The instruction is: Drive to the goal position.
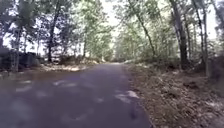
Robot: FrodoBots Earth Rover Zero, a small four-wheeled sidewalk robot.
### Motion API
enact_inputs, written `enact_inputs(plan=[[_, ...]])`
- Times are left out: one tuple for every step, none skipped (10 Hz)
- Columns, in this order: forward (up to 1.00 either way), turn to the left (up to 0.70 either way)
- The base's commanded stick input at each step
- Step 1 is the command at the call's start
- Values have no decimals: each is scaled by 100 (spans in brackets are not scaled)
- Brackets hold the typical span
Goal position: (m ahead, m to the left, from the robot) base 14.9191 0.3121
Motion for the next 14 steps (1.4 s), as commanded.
enact_inputs(plan=[[70, 0], [70, 0], [70, 0], [70, 0], [70, 0], [70, 0], [70, 0], [70, 0], [70, 0], [70, 0], [70, 0], [70, 0], [70, 0], [70, 0]])
